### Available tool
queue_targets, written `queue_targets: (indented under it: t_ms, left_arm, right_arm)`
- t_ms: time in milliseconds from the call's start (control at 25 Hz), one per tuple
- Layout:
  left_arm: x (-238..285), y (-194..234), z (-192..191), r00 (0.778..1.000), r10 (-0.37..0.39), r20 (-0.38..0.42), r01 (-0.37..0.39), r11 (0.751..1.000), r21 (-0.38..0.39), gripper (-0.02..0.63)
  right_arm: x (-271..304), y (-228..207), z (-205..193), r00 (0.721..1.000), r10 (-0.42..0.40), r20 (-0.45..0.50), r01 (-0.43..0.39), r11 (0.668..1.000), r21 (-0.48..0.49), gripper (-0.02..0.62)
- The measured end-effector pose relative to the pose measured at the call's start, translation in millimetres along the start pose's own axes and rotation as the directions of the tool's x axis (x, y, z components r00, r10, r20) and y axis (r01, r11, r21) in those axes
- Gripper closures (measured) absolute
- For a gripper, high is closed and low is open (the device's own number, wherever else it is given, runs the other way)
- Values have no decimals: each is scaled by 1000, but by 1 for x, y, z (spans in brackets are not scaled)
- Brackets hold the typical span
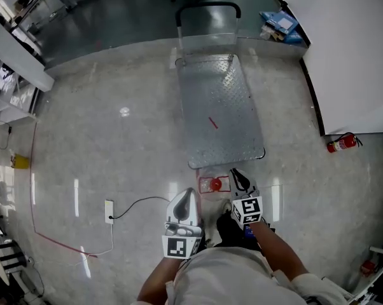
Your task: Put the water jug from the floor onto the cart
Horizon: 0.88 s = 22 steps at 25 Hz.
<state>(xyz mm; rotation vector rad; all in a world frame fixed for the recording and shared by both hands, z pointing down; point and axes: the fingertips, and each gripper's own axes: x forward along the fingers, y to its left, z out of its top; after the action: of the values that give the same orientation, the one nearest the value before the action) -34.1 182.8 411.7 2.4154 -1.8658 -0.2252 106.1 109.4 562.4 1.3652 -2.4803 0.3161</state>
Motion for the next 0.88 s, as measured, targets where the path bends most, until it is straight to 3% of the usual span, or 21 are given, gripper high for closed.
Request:
queue_targets:
  t_ms: [120,240,320,400,480,560,640,760,880]
  left_arm:
    - [2,7,-21,999,1,-36,-1,1000,3,607]
    - [8,13,-43,998,2,-65,-3,1000,-11,607]
    - [7,14,-56,997,-3,-83,0,999,-33,607]
    - [4,17,-67,996,-6,-90,2,999,-42,607]
    - [4,19,-78,995,-12,-104,6,999,-52,607]
    - [2,22,-91,993,-13,-118,5,998,-67,607]
    - [0,26,-108,990,-16,-137,5,997,-80,607]
    - [-2,28,-128,986,-24,-162,9,996,-91,607]
    - [-3,32,-142,984,-29,-178,10,994,-106,607]
  right_arm:
    - [32,-1,-75,987,-14,-161,12,1000,-10,580]
    - [59,-8,-166,935,-40,-351,39,999,-11,567]
    - [68,-2,-224,871,-12,-491,23,1000,15,515]
    - [73,10,-275,792,36,-610,-10,999,47,428]
    - [77,18,-317,715,58,-697,-25,998,58,388]
    - [82,22,-347,660,61,-749,-26,998,59,365]
    - [91,26,-371,625,63,-778,-22,998,64,347]
    - [100,30,-400,585,67,-808,-15,997,71,330]
    - [107,28,-420,563,47,-825,7,998,61,319]
